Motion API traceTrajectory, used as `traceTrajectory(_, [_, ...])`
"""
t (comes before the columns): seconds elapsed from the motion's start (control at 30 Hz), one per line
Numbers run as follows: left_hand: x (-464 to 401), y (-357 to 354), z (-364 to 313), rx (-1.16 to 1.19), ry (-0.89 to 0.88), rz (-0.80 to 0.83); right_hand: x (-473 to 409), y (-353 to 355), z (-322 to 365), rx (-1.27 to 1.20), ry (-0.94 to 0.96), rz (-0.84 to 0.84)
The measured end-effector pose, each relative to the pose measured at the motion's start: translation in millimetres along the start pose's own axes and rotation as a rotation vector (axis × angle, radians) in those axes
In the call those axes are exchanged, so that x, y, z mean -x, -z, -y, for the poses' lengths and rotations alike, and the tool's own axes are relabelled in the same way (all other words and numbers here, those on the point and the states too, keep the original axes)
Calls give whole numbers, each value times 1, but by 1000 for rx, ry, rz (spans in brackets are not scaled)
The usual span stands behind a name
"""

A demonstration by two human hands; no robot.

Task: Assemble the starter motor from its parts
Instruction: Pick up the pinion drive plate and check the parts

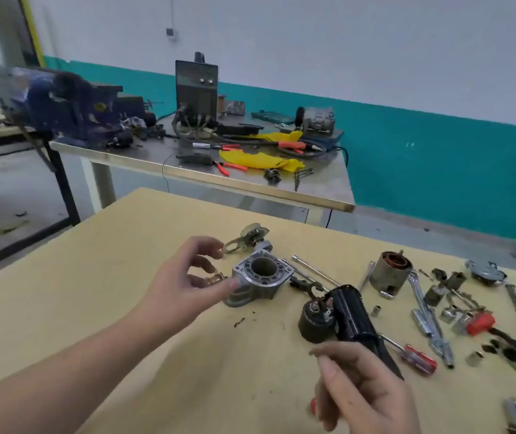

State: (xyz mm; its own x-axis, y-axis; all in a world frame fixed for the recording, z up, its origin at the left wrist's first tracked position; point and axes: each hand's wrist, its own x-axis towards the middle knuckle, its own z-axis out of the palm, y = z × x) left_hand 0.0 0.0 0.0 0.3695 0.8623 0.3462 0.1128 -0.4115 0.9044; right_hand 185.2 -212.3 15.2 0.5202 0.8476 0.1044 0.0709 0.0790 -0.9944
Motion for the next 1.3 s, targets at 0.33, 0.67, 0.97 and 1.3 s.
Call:
traceTrajectory(0.33, [-44,-61,54,-804,64,76,-9,-40,-15,-71,54,208])
traceTrajectory(0.67, [-62,-15,49,-212,-14,151,13,-73,-32,189,28,211])
traceTrajectory(0.97, [-104,64,51,542,196,125,-64,-89,-44,679,17,44])
traceTrajectory(1.3, [-86,126,110,-289,152,-77,-149,-103,-16,1299,33,43])
